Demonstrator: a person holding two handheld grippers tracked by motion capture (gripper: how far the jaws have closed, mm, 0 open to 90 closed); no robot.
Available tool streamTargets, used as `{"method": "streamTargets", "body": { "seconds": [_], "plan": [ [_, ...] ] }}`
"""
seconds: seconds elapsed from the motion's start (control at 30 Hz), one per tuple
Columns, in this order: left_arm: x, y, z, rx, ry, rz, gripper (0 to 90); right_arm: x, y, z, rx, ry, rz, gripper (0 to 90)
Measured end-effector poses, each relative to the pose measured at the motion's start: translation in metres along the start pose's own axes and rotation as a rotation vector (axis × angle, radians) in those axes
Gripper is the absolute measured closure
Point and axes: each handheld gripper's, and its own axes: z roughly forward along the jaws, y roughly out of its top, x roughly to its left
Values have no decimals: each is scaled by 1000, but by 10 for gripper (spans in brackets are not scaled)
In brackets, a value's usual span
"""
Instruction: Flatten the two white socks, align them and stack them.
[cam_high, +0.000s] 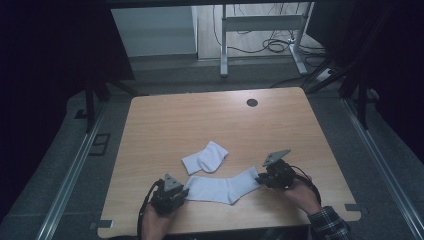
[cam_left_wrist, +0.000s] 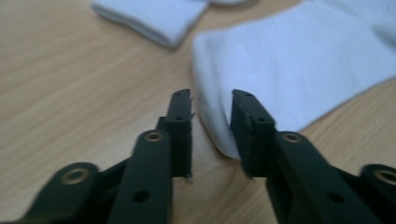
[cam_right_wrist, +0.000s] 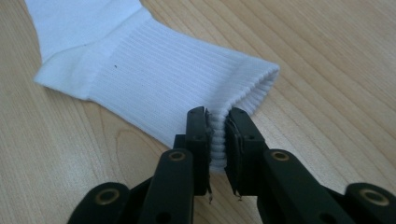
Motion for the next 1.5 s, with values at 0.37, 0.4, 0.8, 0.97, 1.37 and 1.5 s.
{"method": "streamTargets", "body": {
  "seconds": [0.37,0.4,0.8,0.97,1.37,1.5],
  "plan": [
    [21,41,1,-73,-30,-46,646,-18,-4,-15,-90,-65,47,654],
    [22,44,3,-74,-33,-46,651,-24,-7,-16,-99,-83,60,644],
    [20,88,39,-45,-83,-25,655,-48,-22,-19,-114,-171,87,599],
    [13,94,63,-10,-72,-28,572,-50,-25,-17,-98,-186,78,593],
    [13,101,85,58,-46,-21,805,-50,-26,-12,-73,-187,61,582],
    [16,113,77,12,-53,-43,824,-51,-26,-11,-66,-183,57,582]
  ]
}}
